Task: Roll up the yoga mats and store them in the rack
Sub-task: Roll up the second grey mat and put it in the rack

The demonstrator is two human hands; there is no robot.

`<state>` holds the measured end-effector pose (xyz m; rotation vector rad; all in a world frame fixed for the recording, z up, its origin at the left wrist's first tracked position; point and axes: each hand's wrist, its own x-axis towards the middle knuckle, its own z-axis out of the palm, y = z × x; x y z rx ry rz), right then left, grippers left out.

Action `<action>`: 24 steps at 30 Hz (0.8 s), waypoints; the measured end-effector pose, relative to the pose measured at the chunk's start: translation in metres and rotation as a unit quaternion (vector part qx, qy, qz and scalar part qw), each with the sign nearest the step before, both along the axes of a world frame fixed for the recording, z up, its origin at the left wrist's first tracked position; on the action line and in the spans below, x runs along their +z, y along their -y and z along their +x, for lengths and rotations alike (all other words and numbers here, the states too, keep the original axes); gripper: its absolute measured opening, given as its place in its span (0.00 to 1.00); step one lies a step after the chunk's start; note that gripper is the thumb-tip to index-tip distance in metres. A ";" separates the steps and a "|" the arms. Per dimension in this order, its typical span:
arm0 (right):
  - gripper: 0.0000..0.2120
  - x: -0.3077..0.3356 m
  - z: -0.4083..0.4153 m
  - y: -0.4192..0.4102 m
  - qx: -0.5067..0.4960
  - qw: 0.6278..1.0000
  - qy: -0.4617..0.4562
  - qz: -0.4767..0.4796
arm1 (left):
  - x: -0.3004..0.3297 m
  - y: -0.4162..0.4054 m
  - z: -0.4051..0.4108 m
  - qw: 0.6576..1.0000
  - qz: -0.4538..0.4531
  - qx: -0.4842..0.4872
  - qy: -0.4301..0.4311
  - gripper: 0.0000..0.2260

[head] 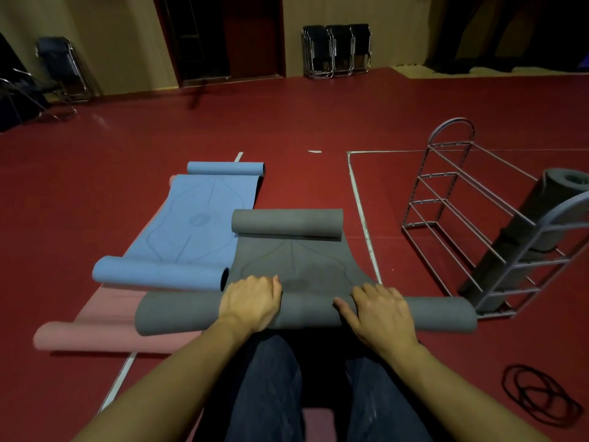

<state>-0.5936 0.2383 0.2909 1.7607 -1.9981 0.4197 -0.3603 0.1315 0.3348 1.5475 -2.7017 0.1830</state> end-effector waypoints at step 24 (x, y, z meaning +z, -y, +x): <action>0.34 0.193 -0.014 -0.039 0.025 0.994 -0.067 0.083 | 0.151 -0.033 -0.008 0.989 0.042 -0.009 -0.141 0.27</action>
